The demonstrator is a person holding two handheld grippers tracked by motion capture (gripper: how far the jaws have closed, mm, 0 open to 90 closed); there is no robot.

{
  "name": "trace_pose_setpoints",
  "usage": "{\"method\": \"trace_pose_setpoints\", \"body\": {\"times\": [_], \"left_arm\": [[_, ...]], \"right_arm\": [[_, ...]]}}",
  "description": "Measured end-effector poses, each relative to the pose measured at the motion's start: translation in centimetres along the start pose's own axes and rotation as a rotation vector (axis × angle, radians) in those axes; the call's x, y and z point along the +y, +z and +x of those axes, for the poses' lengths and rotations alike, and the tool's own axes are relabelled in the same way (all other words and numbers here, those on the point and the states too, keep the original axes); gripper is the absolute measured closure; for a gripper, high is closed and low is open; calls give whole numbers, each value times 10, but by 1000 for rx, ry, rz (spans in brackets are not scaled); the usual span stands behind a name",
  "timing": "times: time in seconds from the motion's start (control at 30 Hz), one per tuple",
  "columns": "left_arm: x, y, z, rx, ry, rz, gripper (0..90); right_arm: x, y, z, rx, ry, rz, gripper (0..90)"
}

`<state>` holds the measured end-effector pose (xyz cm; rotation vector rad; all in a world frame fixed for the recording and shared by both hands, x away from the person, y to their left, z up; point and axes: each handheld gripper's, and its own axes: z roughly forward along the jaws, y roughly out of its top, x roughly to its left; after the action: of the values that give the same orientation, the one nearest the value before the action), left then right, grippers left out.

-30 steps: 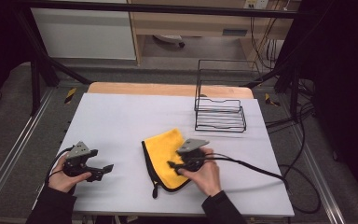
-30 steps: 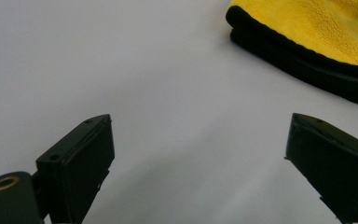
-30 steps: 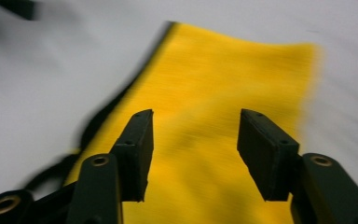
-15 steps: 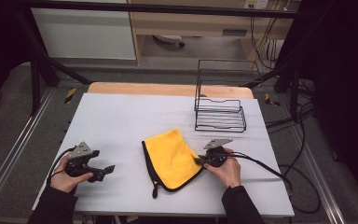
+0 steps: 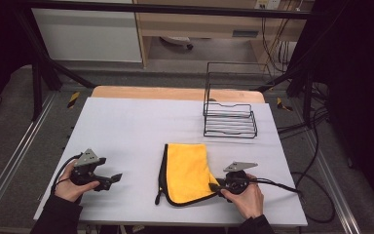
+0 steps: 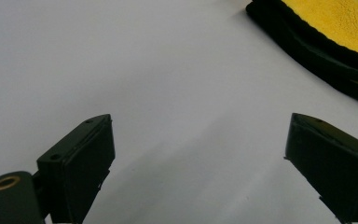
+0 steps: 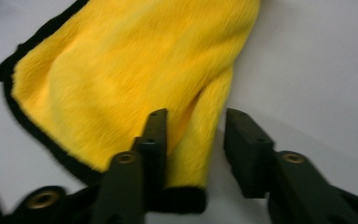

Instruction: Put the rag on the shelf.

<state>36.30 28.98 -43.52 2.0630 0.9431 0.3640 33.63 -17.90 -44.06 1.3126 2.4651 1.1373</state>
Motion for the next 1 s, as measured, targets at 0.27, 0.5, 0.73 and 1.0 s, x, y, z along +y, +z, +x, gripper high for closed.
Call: {"method": "trace_pose_setpoints", "body": {"times": [0.27, 0.5, 0.73, 1.0], "left_arm": [[0, 1, -1, 0, -1, 0, 79], [0, 0, 1, -2, -14, -9, 81], [4, 4, -2, 1, -32, -24, 104], [23, 20, -15, 12, -79, -54, 138]], "right_arm": [[44, 21, -26, -35, -95, -208, 483], [73, 60, -45, -16, -4, -187, 734], [81, 48, -44, -9, -67, -329, 848], [87, 55, -55, -83, -148, -282, 839]]}}
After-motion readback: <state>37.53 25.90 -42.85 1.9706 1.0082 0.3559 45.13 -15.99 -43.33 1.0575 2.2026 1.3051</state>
